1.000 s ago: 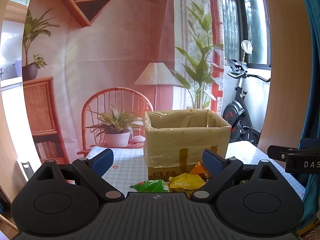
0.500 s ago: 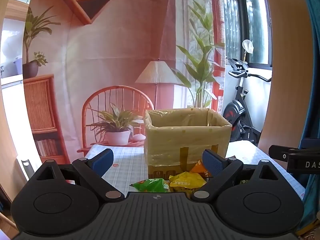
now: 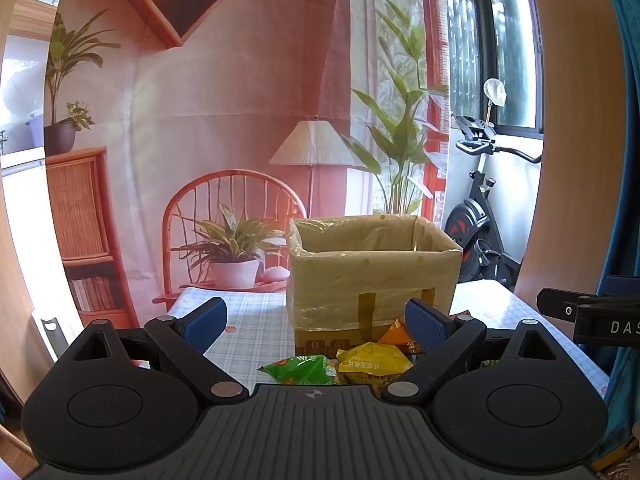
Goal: Organize snacks
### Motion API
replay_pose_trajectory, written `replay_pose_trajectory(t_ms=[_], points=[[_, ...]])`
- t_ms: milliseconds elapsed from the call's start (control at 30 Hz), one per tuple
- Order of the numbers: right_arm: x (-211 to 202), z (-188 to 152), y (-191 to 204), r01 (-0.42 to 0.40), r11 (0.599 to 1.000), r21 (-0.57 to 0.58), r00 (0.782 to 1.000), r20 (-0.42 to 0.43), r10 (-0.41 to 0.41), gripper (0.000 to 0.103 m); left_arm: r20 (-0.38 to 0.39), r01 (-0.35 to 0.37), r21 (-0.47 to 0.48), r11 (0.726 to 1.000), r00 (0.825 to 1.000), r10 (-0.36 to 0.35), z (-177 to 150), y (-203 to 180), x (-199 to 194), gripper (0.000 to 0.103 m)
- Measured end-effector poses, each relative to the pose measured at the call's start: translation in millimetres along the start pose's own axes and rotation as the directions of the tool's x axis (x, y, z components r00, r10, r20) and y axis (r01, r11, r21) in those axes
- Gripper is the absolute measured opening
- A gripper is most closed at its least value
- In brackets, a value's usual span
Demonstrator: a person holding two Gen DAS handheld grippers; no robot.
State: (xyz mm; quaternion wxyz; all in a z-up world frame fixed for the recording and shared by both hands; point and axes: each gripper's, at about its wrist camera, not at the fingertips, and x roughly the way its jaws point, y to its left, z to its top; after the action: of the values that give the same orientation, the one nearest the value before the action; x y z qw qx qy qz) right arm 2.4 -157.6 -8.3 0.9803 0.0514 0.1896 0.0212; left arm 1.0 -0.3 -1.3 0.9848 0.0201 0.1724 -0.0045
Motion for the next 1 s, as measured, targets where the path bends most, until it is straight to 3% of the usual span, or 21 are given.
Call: replay_pose_trajectory(t_ms=[1000], points=[[0.4, -0.5, -0.8, 0.001, 1.000, 0.000, 1.000, -0.001, -0.001, 0.103, -0.008, 0.009, -0.008, 1.000, 1.000, -0.009, -2.7, -2.8, 1.1, 0.097]])
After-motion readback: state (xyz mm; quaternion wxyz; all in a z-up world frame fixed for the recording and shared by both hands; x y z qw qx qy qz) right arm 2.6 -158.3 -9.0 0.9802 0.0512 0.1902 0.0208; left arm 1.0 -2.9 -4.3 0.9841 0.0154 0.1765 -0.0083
